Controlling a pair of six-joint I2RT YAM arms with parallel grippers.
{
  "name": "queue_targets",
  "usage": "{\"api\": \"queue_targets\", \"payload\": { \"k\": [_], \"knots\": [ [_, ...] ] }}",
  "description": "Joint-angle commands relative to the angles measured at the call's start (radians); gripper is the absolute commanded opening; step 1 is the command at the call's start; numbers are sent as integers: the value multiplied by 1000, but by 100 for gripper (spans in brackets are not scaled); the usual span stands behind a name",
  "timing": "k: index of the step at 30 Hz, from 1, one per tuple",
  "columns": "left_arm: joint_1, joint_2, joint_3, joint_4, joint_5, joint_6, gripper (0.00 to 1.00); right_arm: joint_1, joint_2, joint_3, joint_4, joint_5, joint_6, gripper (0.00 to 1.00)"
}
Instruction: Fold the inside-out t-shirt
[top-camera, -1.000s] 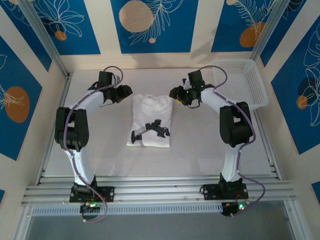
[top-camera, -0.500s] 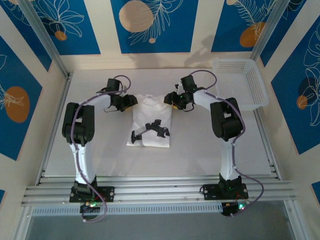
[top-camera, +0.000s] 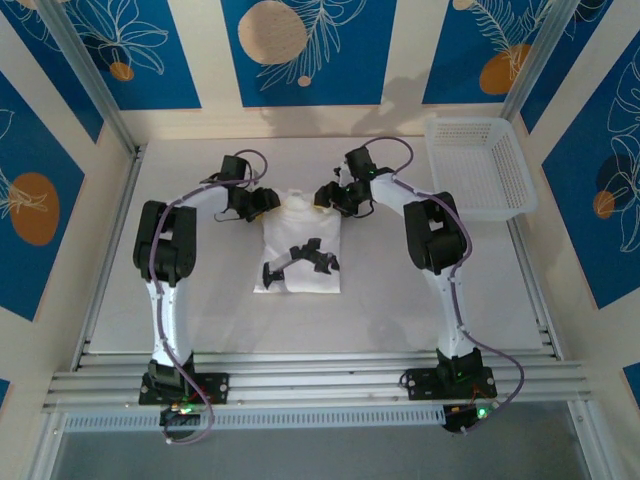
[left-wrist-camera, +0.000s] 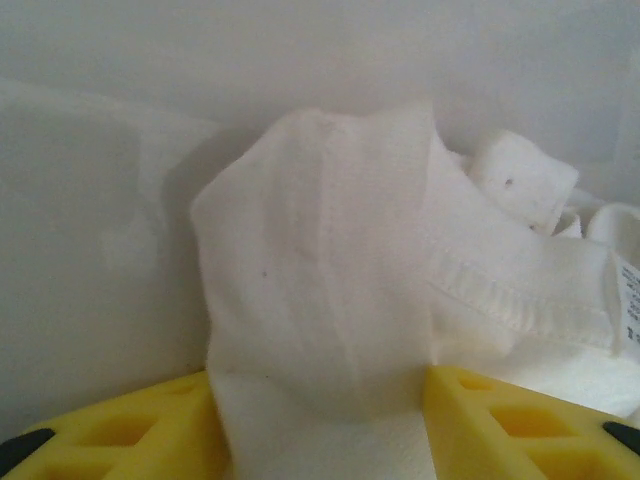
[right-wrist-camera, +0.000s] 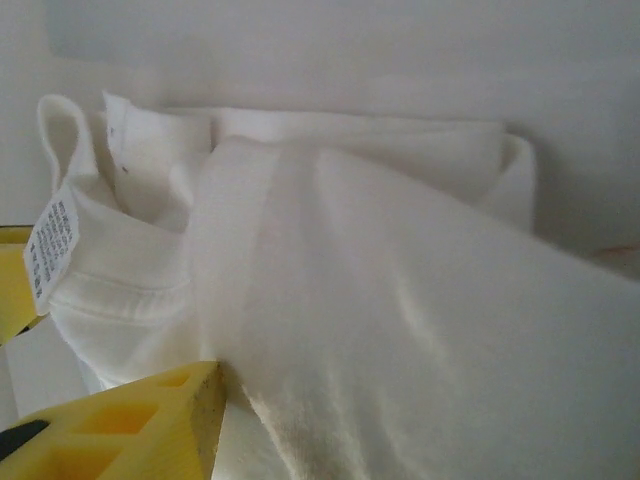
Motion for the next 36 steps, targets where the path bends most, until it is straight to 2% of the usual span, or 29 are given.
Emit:
{"api": "queue_targets", "payload": {
  "k": [1, 4, 7, 9, 13, 16, 21, 24, 29, 34, 36],
  "knots": [
    [-39, 69, 31, 14, 3, -5, 53, 9, 53, 16, -73, -50, -12, 52],
    [-48, 87, 48, 10, 3, -13, 51, 13, 55, 27, -76, -62, -13, 50],
    [-53, 107, 54, 22, 19, -37, 43, 15, 57, 40, -77, -85, -17, 50],
    [-55, 117, 54, 35, 34, -54, 35, 18, 57, 48, -79, -98, -20, 50],
    [-56, 105, 56, 20, 3, -53, 12, 19, 40, 70, -105, -127, -22, 49],
    [-56, 90, 66, -26, -31, -19, 0, 3, -45, 38, -116, -72, -37, 51],
    [-56, 78, 71, -68, -51, 14, 0, -45, -203, -125, -35, 38, -43, 60],
    [-56, 70, 67, -65, -52, 12, 0, -62, -233, -197, 12, 77, -29, 63],
    [-57, 68, 72, -63, -48, 8, 0, -52, -179, -190, 9, 109, -10, 63],
    [-56, 67, 71, -66, -48, 8, 0, -13, -67, -83, -54, 104, -13, 62],
    [-56, 65, 68, -65, -48, 8, 0, 4, -27, -39, -79, 94, -13, 57]
  ]
}}
